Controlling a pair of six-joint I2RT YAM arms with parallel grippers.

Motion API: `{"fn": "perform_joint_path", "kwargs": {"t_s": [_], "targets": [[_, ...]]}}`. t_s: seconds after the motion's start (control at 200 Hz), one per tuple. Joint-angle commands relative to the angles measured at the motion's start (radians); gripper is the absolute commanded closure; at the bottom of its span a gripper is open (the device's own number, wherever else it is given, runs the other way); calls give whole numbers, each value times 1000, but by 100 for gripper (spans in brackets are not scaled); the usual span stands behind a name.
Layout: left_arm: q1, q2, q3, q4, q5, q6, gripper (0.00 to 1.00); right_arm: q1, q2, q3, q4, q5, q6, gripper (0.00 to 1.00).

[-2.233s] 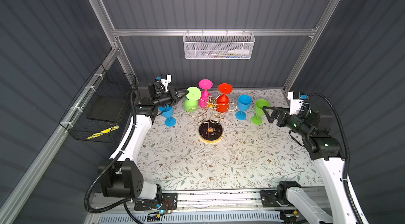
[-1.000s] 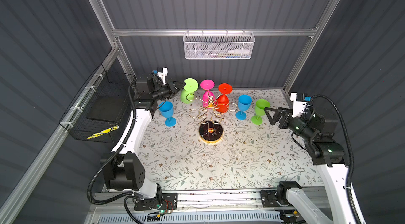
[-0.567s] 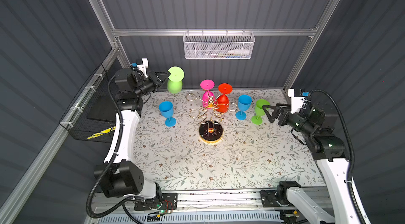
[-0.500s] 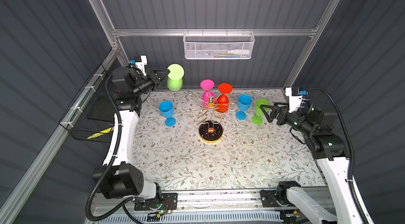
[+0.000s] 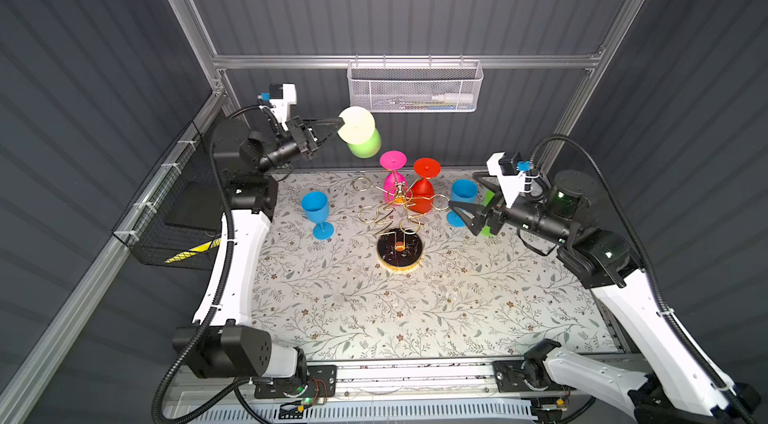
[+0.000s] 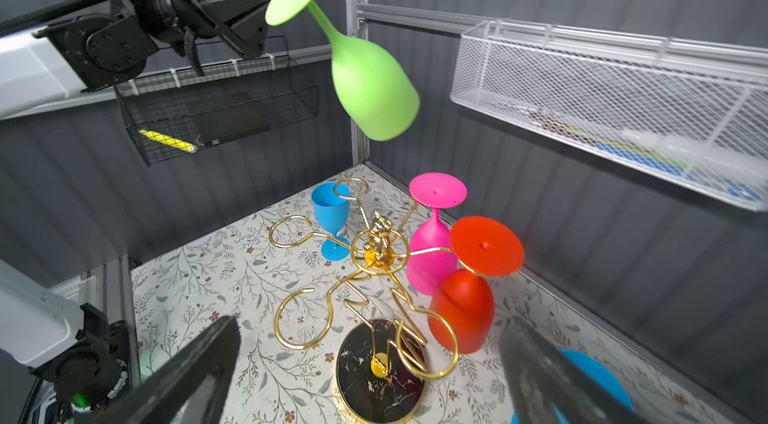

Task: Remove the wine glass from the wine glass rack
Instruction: 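Reach the right gripper to the lime-green glass bowl held by the left gripper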

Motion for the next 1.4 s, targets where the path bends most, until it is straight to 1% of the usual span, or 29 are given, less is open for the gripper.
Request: {"fn": "perform_joint_path", "kwargs": {"t_s": [0.0, 0.08, 0.285, 0.565, 0.89, 1.105, 1.196, 1.261, 1.306, 1.346, 1.396], "targets": [[-54, 3, 42, 54, 40, -40, 100, 32, 48, 39, 97, -19, -111, 1], [-69, 0, 45, 56, 38, -53, 100, 39, 100, 46, 159, -49, -133, 1], [-120, -5, 31, 47, 44, -61, 100, 47, 188, 67, 274, -80, -170, 1], [-141, -4, -1, 66, 45, -83, 100, 51, 288, 86, 420, -58, -153, 1], [-146, 0, -25, 174, 57, -174, 100, 75, 443, 192, 475, -44, -132, 1], [-146, 3, -30, 225, 60, -214, 100, 102, 502, 231, 471, -23, -126, 1], [-146, 6, -31, 242, 59, -226, 100, 108, 502, 230, 466, -15, -125, 9], [-146, 6, -37, 256, 56, -237, 100, 111, 494, 221, 463, -7, -123, 19], [-146, 6, -41, 266, 56, -244, 100, 113, 486, 214, 463, -2, -122, 25], [-146, 7, -42, 270, 56, -248, 100, 114, 480, 204, 465, 0, -121, 27], [-147, 6, -43, 273, 57, -249, 100, 116, 471, 196, 467, 4, -120, 27]]}}
